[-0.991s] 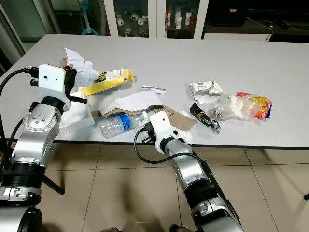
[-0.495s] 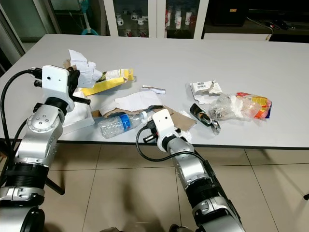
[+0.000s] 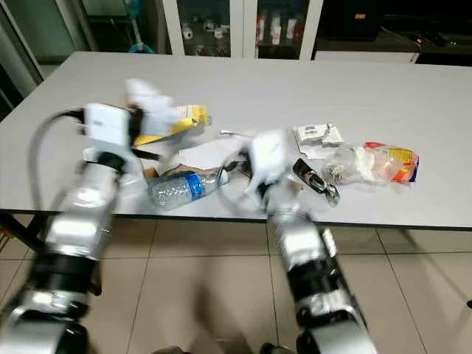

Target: Picking trash to rubbish bin

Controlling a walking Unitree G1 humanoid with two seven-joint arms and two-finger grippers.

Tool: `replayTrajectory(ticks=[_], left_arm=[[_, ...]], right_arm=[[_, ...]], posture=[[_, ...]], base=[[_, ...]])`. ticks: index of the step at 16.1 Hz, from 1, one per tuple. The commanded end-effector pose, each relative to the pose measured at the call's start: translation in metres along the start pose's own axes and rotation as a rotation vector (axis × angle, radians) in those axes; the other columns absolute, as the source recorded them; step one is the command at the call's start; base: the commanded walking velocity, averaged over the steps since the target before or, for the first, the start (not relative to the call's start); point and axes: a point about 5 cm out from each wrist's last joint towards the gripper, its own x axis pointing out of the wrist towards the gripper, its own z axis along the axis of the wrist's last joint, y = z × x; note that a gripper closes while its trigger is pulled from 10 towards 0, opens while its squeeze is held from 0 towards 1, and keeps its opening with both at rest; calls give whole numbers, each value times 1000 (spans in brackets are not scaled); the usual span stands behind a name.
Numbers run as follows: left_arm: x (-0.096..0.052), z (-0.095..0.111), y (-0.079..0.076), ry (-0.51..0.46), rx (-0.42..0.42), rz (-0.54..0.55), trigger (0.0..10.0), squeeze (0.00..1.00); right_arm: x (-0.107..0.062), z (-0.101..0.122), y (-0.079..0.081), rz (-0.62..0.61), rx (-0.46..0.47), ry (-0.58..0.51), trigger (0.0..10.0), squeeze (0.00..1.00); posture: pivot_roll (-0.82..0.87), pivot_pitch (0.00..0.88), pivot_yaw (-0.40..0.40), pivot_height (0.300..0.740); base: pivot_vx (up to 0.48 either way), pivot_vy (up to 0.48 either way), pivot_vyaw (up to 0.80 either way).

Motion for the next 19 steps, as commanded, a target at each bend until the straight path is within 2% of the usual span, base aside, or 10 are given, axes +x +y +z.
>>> replayTrajectory(ticks=[1,4,5,6,8,10,13,14,16,19], left_arm=[[-2,2,-9,-17,-13,-31,10000,0],[-7,3,-38,-52,-55,-87,10000,0],[-8,4,-44,-68,-65,-84,10000,0],[-11,2,-46,-76,-59,-69,10000,0],[-21,-11,-43,-43,-66,-21,10000,0],[-23,-17,-43,-30,19,-43,10000,0],[-15,-18,-45,-12,1,-63,10000,0],[-18,-26,-48,7,-18,-59,10000,0],[-22,-27,-52,7,-39,-64,10000,0],[-21,-31,-55,18,-52,-59,10000,0]], right_arm=[[1,19,-7,-38,-6,-102,10000,0],[-5,36,-26,-148,40,-213,10000,0],[-12,34,-40,-227,81,-228,10000,0],[-21,28,-53,-306,131,-227,10000,0],[-40,10,-67,-373,115,-185,10000,0],[-49,-4,-66,-369,108,-141,10000,0],[-47,-7,-62,-363,121,-132,10000,0],[-47,-10,-61,-380,135,-125,10000,0],[-47,-6,-56,-376,151,-143,10000,0],[-49,-16,-54,-377,151,-103,10000,0]], posture=[[28,0,27,740],[15,0,27,740],[16,0,23,740],[23,0,19,740],[7,0,24,740],[9,0,18,740],[17,0,9,740],[11,0,14,740],[0,0,22,740],[4,0,18,740]], base=[[0,0,0],[0,0,0],[0,0,0],[0,0,0],[0,0,0],[0,0,0],[0,0,0],[0,0,0],[0,0,0],[0,0,0]])
